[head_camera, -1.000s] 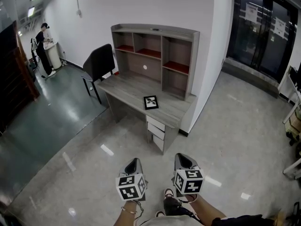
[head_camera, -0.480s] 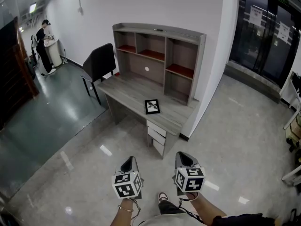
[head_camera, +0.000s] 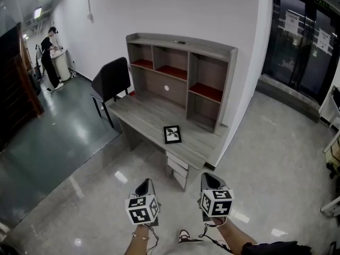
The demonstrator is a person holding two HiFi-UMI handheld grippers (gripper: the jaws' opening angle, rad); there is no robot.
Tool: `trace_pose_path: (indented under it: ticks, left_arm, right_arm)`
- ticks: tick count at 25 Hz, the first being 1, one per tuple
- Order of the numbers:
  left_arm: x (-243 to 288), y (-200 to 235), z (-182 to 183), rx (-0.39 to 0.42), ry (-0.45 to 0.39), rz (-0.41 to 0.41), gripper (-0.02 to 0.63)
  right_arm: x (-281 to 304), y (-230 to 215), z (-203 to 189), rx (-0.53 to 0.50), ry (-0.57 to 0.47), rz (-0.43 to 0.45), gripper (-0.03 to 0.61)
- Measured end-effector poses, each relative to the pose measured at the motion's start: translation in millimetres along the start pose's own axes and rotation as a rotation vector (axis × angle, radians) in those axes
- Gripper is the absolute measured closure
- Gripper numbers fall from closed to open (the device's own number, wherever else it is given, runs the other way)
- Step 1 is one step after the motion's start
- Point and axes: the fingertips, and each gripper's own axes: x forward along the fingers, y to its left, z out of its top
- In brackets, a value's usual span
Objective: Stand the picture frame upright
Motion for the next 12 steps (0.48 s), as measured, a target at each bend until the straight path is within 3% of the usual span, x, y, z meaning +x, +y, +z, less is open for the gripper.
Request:
trace_pose_path:
  ticks: [12]
  left_arm:
    - [79.9, -5.1, 37.5, 0.027, 0.01, -0.003, 0.601]
  right_arm:
    - [73.6, -42.0, 34.0, -0.003, 0.005, 0.019, 0.546]
